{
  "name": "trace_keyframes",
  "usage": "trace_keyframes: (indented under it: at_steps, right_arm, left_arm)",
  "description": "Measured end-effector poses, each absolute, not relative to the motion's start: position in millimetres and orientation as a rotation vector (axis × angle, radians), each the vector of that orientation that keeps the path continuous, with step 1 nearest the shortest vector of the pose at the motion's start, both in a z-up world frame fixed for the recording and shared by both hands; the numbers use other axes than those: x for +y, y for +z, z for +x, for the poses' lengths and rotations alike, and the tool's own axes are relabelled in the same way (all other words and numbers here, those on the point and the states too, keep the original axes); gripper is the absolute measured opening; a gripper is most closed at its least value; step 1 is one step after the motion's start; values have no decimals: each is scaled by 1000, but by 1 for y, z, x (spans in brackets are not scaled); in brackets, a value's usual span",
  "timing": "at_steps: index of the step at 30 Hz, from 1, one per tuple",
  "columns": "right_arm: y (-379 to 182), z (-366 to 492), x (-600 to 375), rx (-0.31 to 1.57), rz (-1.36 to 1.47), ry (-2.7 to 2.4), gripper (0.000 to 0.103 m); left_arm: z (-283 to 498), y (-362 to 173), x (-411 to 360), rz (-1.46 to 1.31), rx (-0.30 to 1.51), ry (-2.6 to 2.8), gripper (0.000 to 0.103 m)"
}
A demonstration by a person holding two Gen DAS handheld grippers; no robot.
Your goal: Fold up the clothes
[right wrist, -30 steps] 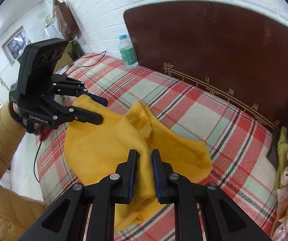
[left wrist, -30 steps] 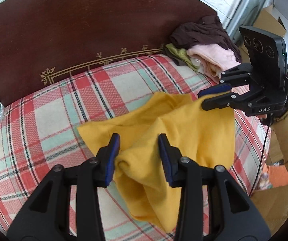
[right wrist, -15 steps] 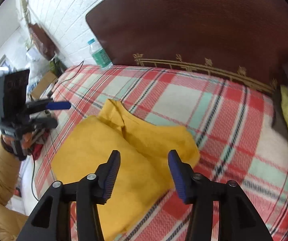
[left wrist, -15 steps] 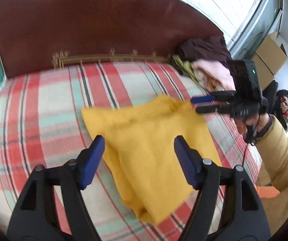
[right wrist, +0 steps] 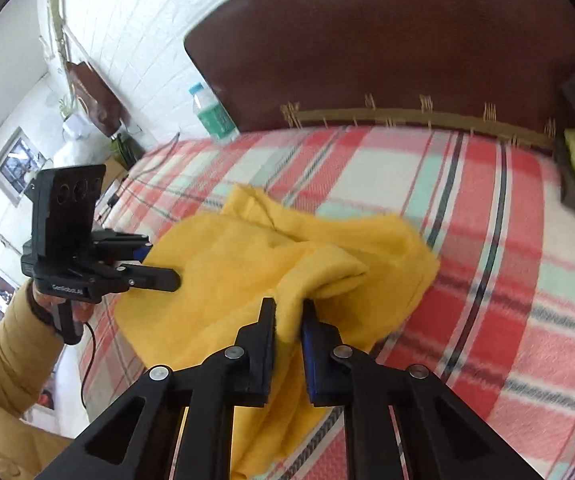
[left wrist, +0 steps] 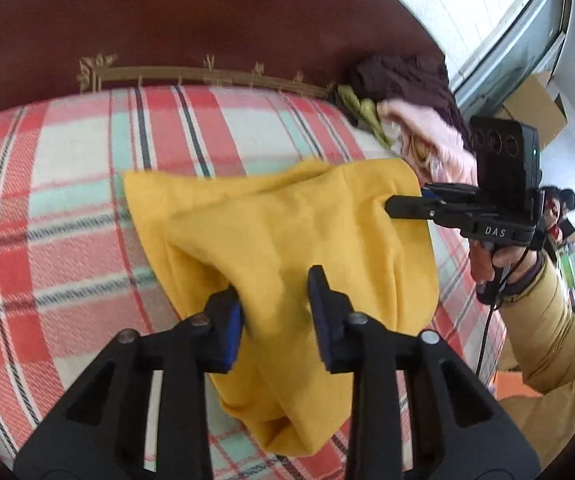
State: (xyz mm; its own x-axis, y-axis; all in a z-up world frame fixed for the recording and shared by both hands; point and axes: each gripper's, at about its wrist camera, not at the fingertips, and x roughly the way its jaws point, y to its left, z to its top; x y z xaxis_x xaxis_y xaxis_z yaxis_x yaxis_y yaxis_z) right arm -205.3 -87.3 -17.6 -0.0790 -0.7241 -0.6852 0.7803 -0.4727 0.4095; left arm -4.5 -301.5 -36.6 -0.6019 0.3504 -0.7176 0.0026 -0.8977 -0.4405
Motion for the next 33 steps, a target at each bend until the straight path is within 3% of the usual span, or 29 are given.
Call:
trace_keyframes:
  at_steps: [4,8,12,16,22,26,28,29,32,33]
  right_arm:
    - [-13,-224,-88,5,1060,-1795,11]
    - [-45,-237,-96,-16,1173,-1799,11]
    - [-46,-232,-85,-22,1167,-1848,23]
    - [-39,-223,-70,-21,1126,-1908,39]
    - [-1,-160,-62,54,916,-1840,42]
    - [-22,-126,-93,209,939,-1743,42]
    - [-45,-126,-106,306,990,-1752,40]
    - [-57,-130,-106,326,1011,-1770,37]
    - [-76,-156,-86,126,1088,-1780,4]
    - [-78,-163,-78,62,1116,-1784,3]
  left_arm:
    - [-11,-26,-314,-1228,-627,2667,32]
    - [-8,-34,-315,-1260,-620,2739,32]
    - [16,-20,-305,-1196,-573,2809,33]
    - [47,-7,-266,-1049,-405,2767,58]
    - [62,-27,-225,-1026,-268,2660,60]
    - [42,-68,-248,-1153,-405,2628,60]
    - [40,-82,-271,-1146,-579,2574,57]
    - [39,-88,-282,-1136,-687,2550,46]
    - [49,-97,-302,-1096,-842,2526,39]
    - [50,-96,-299,-1101,-820,2536,39]
